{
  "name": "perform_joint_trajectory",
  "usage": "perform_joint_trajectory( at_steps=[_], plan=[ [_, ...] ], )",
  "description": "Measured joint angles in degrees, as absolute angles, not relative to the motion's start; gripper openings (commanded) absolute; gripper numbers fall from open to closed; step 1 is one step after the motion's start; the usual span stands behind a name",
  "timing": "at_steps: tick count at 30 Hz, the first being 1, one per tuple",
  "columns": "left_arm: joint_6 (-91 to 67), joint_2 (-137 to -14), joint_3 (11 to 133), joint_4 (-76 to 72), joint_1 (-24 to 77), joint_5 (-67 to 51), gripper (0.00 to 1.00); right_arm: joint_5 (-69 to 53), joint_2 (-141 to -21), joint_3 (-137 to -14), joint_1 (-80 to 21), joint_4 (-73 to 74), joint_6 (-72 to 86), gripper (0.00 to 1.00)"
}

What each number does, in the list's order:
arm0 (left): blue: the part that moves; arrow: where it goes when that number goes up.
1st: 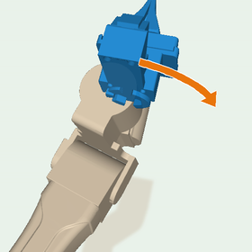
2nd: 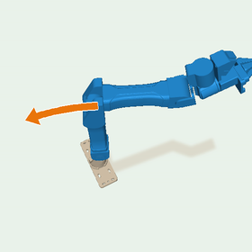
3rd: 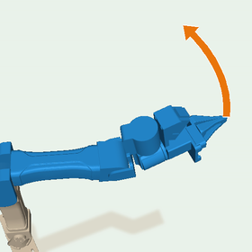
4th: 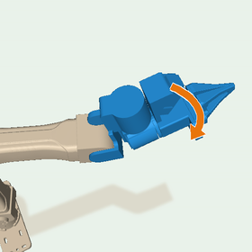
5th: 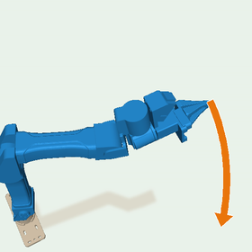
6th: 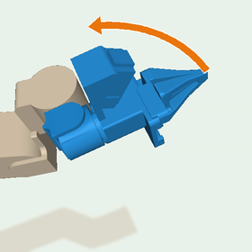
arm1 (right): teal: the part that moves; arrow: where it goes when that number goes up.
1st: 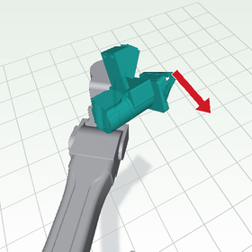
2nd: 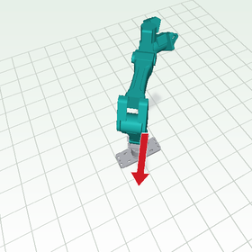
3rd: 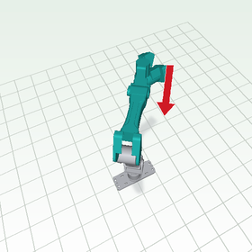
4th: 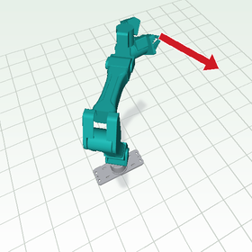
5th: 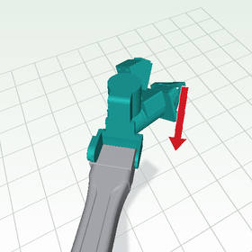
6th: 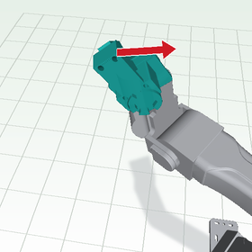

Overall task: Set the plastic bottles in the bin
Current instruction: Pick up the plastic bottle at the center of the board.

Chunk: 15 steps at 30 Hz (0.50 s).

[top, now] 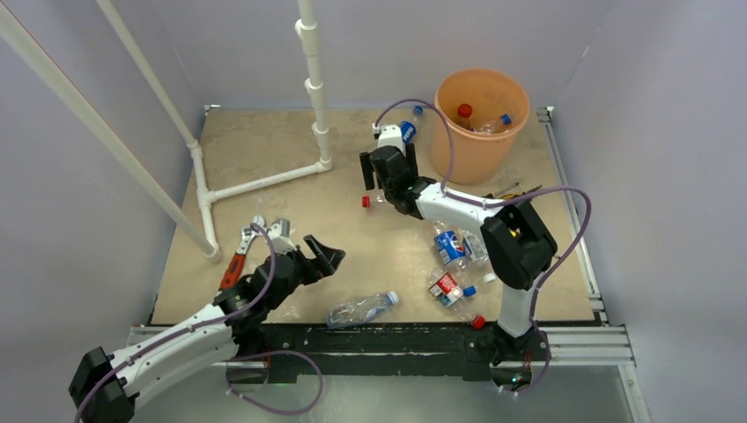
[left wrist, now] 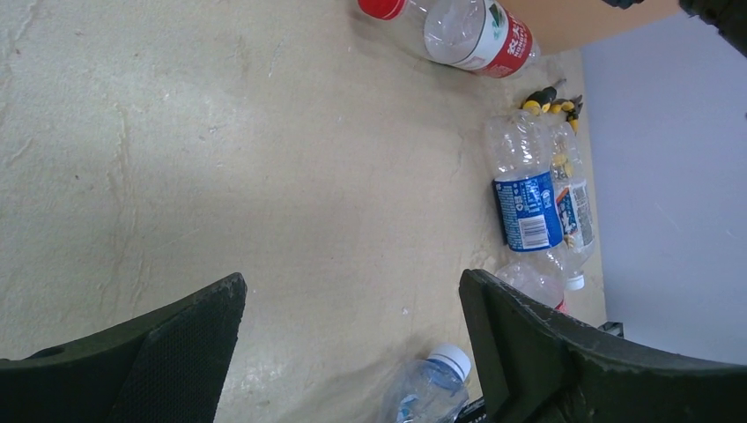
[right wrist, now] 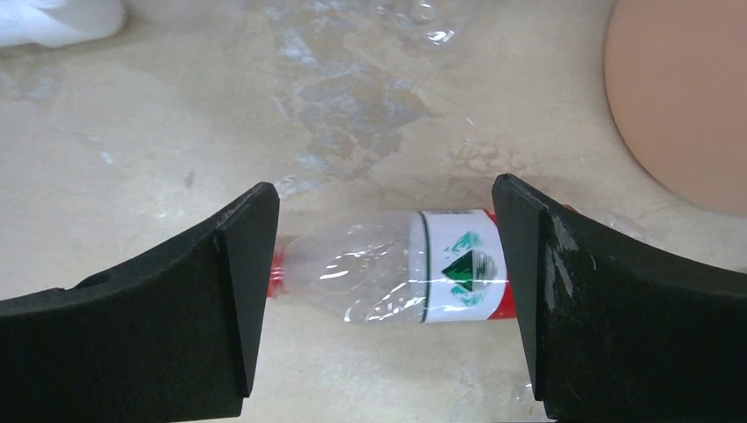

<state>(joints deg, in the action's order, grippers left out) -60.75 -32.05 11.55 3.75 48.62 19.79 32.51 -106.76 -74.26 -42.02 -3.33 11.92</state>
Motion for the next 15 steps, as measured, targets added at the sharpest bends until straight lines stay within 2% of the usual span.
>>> perform_joint_trajectory(
  at_steps=[15],
  plan=[
    [-61.12,-35.62,11.55,-2.44,48.62,17.19,0.89,18.48,-108.95,-68.07,-36.42,-2.46,17.91,0.89]
  ],
)
